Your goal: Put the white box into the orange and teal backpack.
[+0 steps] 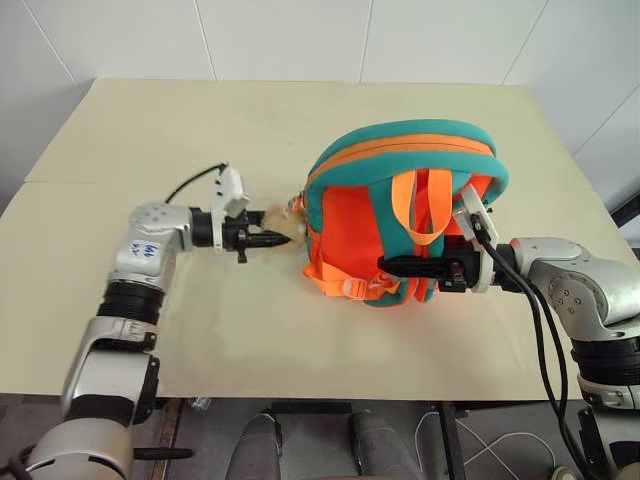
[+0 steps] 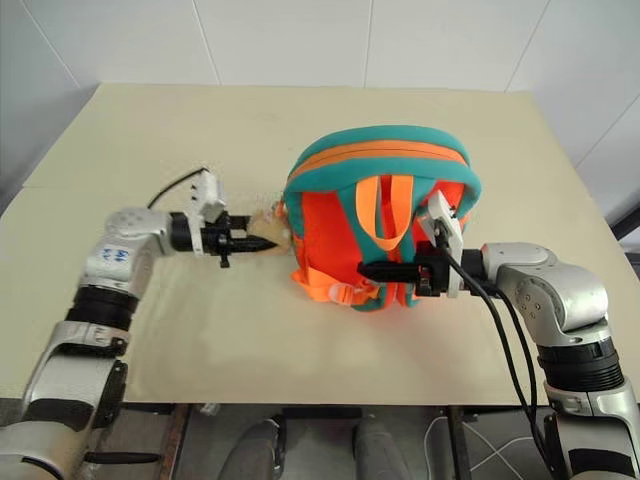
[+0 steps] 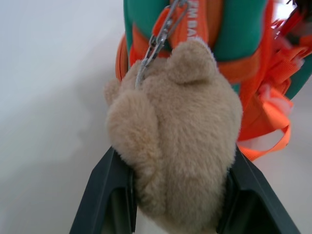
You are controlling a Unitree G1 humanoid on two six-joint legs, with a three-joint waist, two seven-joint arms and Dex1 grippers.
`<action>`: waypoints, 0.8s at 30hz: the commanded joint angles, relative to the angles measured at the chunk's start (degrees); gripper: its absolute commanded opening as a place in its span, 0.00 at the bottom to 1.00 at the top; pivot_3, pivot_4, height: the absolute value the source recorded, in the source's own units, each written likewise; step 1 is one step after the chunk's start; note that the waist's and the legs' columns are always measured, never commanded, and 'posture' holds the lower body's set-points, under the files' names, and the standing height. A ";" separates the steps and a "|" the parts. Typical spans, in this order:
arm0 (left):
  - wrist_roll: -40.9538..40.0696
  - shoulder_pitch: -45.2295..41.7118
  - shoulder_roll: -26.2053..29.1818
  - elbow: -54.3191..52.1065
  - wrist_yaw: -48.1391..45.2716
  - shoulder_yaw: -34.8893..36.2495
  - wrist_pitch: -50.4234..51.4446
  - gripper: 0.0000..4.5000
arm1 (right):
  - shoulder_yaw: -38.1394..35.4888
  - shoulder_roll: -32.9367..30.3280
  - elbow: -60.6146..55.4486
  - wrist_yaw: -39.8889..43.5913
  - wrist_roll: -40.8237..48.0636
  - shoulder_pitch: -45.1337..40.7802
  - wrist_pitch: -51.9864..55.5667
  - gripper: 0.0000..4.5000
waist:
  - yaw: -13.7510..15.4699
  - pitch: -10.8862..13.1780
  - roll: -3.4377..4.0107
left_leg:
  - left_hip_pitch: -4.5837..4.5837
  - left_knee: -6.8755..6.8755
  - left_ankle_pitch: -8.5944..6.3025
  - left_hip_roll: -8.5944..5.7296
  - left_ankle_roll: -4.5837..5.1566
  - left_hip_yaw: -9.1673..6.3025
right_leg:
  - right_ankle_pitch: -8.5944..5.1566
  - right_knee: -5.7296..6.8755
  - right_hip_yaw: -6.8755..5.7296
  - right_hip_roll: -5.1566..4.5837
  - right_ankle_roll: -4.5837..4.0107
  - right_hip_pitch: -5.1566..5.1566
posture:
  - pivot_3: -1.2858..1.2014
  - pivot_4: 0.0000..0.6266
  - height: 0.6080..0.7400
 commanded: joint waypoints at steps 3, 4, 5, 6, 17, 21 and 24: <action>3.27 1.78 -1.41 0.50 -2.13 -2.43 -3.26 0.34 | -2.20 2.25 -1.49 -3.33 -0.06 0.23 -2.07 0.00 | 0.07 -0.01 -0.01 | -0.01 0.00 0.00 -0.01 0.00 0.00 | 0.00 -0.02 0.00 -0.01 0.00 0.01 | 0.52 0.24 1.00; 3.11 2.97 -1.11 -0.83 -2.07 -2.19 -2.95 0.34 | -2.29 2.47 -1.68 -3.70 -0.28 0.41 -2.49 0.00 | 0.12 -0.01 0.00 | -0.01 -0.01 0.00 0.00 0.00 0.00 | 0.00 -0.02 0.00 -0.01 0.00 0.01 | 0.52 0.24 1.00; 2.67 4.07 -0.64 -2.43 -2.18 -1.75 -2.32 0.34 | -2.62 2.49 -1.81 -3.80 0.60 0.65 -1.58 0.00 | 0.14 -0.01 0.00 | -0.01 0.00 0.00 -0.01 0.00 0.00 | 0.00 0.00 0.00 -0.02 0.00 0.01 | 0.52 0.24 1.00; 1.73 5.20 -0.10 -4.57 -2.31 -1.03 -0.72 0.34 | -3.08 2.54 -2.14 -3.40 1.35 1.15 -1.66 0.00 | 0.15 -0.01 0.00 | -0.01 -0.01 0.00 -0.01 0.00 0.00 | 0.00 -0.01 0.00 -0.03 0.00 0.01 | 0.52 0.24 1.00; -10.61 21.54 11.98 -40.35 0.01 9.69 20.23 0.88 | -9.94 -3.79 -8.14 -1.30 -1.07 9.12 -9.85 0.65 | -0.16 0.00 0.00 | -0.02 -0.12 0.00 0.05 0.00 -0.01 | -0.01 -0.02 0.00 -0.02 -0.01 -0.03 | 0.52 0.24 1.00; -17.79 24.76 12.22 -46.08 5.20 15.78 29.35 1.00 | -12.65 -7.78 -9.10 -0.52 -4.72 14.92 -14.17 0.96 | 0.25 0.00 -0.02 | -0.01 -0.08 -0.02 0.02 0.02 -0.03 | -0.02 -0.08 -0.04 -0.08 -0.02 0.05 | 0.52 0.24 1.00; -20.33 26.83 13.65 -48.85 5.84 17.30 32.70 1.00 | -15.17 -9.78 -8.82 0.10 -5.27 17.81 -16.08 1.00 | 0.28 0.00 -0.01 | 0.03 -0.04 -0.01 -0.03 0.03 -0.04 | 0.02 -0.08 -0.05 -0.11 0.02 0.13 | 0.52 0.24 1.00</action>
